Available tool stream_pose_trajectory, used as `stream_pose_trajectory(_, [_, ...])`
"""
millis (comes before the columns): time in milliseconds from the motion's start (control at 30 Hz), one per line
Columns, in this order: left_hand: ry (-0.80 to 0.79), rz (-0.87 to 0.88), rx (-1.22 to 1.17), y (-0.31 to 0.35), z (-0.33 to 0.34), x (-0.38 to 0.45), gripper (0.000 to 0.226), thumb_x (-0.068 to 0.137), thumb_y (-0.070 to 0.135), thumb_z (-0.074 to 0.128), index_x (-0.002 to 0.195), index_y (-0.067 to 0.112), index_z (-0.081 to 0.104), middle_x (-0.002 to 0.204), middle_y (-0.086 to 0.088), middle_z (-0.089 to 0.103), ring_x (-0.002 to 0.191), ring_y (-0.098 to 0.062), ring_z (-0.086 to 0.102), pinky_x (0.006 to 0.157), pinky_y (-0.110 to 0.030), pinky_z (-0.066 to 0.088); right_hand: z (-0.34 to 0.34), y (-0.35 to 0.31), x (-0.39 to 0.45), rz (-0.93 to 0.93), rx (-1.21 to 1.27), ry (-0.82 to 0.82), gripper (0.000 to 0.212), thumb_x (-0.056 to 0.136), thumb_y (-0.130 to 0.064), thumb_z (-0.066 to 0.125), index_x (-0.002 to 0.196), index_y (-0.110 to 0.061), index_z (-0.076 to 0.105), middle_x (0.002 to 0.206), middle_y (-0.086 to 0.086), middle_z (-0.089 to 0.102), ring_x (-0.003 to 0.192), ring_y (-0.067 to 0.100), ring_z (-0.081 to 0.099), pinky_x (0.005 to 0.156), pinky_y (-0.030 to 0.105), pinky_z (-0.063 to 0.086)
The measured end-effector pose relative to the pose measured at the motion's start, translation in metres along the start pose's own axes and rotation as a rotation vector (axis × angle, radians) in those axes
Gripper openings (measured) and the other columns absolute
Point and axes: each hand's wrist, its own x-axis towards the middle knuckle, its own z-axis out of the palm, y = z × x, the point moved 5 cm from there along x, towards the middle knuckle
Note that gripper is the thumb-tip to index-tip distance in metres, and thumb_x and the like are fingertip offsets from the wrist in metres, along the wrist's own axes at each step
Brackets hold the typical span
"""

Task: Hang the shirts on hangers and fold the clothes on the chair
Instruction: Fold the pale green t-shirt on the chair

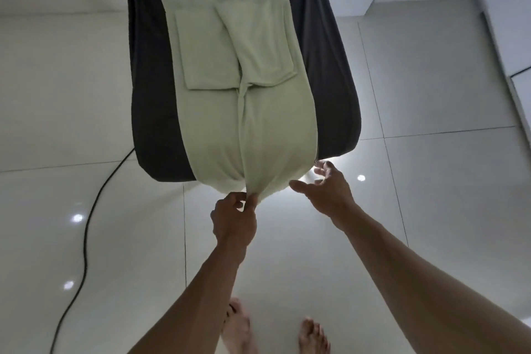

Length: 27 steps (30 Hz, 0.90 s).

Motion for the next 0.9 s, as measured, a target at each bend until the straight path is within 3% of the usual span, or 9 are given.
stream_pose_trajectory(100, [0.187,-0.101,-0.151,-0.018,-0.009,0.017,0.077,0.069,0.031,0.09,0.129,0.017,0.044,0.135,0.0,0.045,0.128,-0.026,0.04,0.1,-0.046,0.044,0.01,0.004,0.022,-0.061,0.166,-0.063,0.082,0.063,-0.029,0.094,0.135,-0.023,0.055,0.134,-0.01,0.06,0.128,0.015,0.053,0.099,0.035,0.049])
stream_pose_trajectory(167, [0.159,-0.05,-0.279,-0.017,-0.012,0.033,0.102,0.058,0.03,0.095,0.14,0.021,0.036,0.14,0.007,0.043,0.128,-0.02,0.041,0.1,-0.04,0.043,0.015,0.004,0.037,-0.116,0.239,-0.136,0.067,0.058,-0.021,0.096,0.119,-0.02,0.068,0.116,-0.011,0.072,0.116,0.012,0.064,0.089,0.028,0.053])
stream_pose_trajectory(233, [0.039,0.07,-0.348,-0.012,-0.01,0.046,0.094,0.052,0.029,0.097,0.134,0.024,0.051,0.128,0.013,0.059,0.112,-0.009,0.058,0.087,-0.026,0.048,0.021,0.006,0.049,-0.159,0.288,-0.196,0.058,0.055,-0.016,0.097,0.108,-0.016,0.073,0.104,-0.007,0.077,0.104,0.014,0.071,0.09,0.033,0.057])
stream_pose_trajectory(300, [-0.04,0.146,-0.349,-0.008,-0.011,0.047,0.062,0.052,0.022,0.098,0.108,0.021,0.07,0.098,0.013,0.075,0.085,0.003,0.068,0.068,-0.015,0.05,0.026,0.011,0.055,-0.191,0.254,-0.24,0.055,0.053,-0.019,0.096,0.103,-0.012,0.075,0.101,-0.005,0.078,0.101,0.017,0.072,0.096,0.04,0.056])
stream_pose_trajectory(400, [-0.06,0.207,-0.301,-0.018,-0.018,0.037,0.039,0.051,0.019,0.098,0.082,0.018,0.075,0.078,0.015,0.075,0.066,0.004,0.066,0.061,-0.016,0.053,0.028,0.027,0.044,-0.216,0.16,-0.258,0.038,0.06,-0.02,0.095,0.093,-0.01,0.078,0.097,0.003,0.078,0.093,0.018,0.073,0.087,0.037,0.057])
stream_pose_trajectory(467, [-0.102,0.192,-0.325,-0.032,-0.019,0.02,0.039,0.051,0.014,0.098,0.082,0.013,0.075,0.076,0.012,0.075,0.064,0.0,0.065,0.059,-0.017,0.054,0.026,0.041,0.026,-0.22,0.172,-0.295,0.035,0.059,-0.023,0.096,0.088,-0.01,0.08,0.099,0.01,0.077,0.091,0.019,0.073,0.086,0.036,0.056])
stream_pose_trajectory(567, [-0.149,0.136,-0.339,-0.049,-0.024,-0.014,0.044,0.049,0.009,0.097,0.087,0.01,0.075,0.081,0.007,0.077,0.071,-0.006,0.07,0.065,-0.02,0.057,0.023,0.063,-0.004,-0.183,0.148,-0.38,0.05,0.051,-0.035,0.095,0.091,-0.009,0.081,0.1,0.009,0.078,0.098,0.026,0.074,0.095,0.045,0.057])
stream_pose_trajectory(700, [-0.293,0.035,-0.379,-0.062,-0.032,-0.053,0.058,0.046,0.013,0.098,0.1,0.002,0.076,0.098,-0.008,0.078,0.092,-0.026,0.075,0.086,-0.042,0.059,0.016,0.087,-0.046,-0.075,0.103,-0.478,0.065,0.044,-0.049,0.097,0.093,-0.008,0.08,0.098,0.006,0.078,0.096,0.027,0.074,0.094,0.048,0.057])
stream_pose_trajectory(900, [-0.424,-0.126,-0.469,-0.07,-0.041,-0.121,0.073,0.034,0.014,0.098,0.102,-0.004,0.075,0.104,-0.018,0.075,0.095,-0.036,0.073,0.088,-0.054,0.056,0.003,0.109,-0.116,0.054,0.339,-0.575,0.062,0.065,-0.037,0.094,0.113,-0.004,0.073,0.117,0.014,0.073,0.108,0.034,0.07,0.097,0.05,0.054])
